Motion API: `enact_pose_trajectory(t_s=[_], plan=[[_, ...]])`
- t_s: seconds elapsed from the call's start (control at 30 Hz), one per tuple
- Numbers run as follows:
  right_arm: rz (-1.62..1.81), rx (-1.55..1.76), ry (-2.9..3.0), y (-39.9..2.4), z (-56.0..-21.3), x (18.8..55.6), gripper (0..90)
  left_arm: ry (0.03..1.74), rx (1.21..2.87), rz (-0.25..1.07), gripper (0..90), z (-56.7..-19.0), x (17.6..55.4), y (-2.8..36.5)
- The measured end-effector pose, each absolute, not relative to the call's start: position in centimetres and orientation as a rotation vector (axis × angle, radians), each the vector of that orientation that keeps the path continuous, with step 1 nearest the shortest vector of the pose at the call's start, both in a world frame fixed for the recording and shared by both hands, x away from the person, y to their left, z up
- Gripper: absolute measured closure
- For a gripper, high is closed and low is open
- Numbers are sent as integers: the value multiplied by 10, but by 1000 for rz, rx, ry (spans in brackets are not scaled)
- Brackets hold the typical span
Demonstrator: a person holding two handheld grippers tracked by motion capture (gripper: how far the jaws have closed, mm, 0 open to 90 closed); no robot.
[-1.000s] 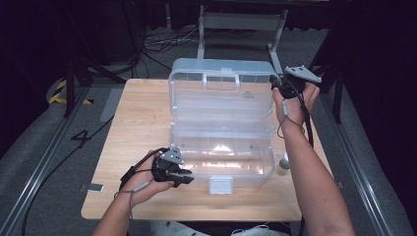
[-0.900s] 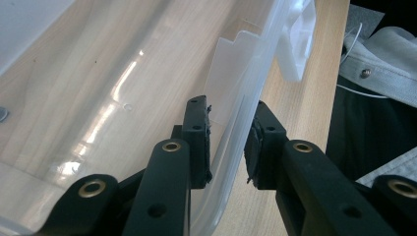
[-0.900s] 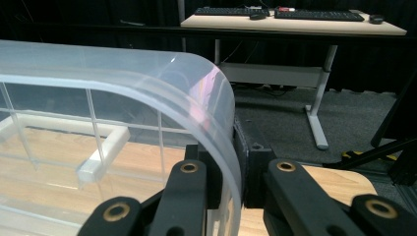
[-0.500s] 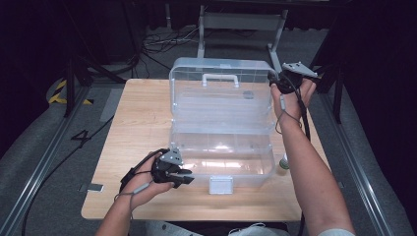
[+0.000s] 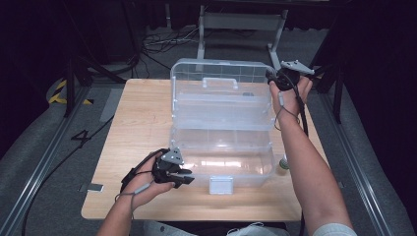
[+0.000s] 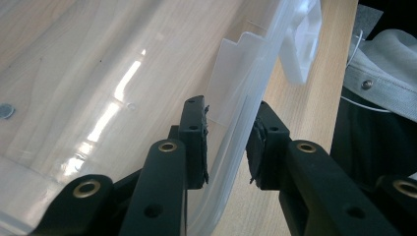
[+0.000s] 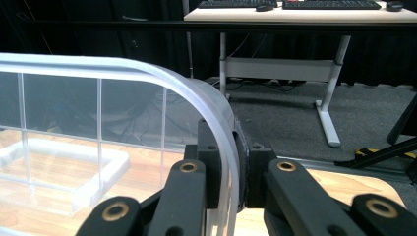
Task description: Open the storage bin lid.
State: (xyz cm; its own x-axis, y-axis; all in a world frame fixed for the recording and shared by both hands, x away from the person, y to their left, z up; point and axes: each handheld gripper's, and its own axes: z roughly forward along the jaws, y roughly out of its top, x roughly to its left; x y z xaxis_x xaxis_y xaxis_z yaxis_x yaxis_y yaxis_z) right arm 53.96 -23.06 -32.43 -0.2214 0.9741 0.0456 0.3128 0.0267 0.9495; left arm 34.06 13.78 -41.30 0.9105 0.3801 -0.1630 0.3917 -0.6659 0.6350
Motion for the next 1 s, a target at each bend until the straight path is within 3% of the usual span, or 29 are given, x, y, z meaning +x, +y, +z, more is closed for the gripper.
enact_pose_trajectory(t_s=[1.0], plan=[[1221,1325,1678,-235,-345,571,819,546,2359,-25,718,-413,341,138]])
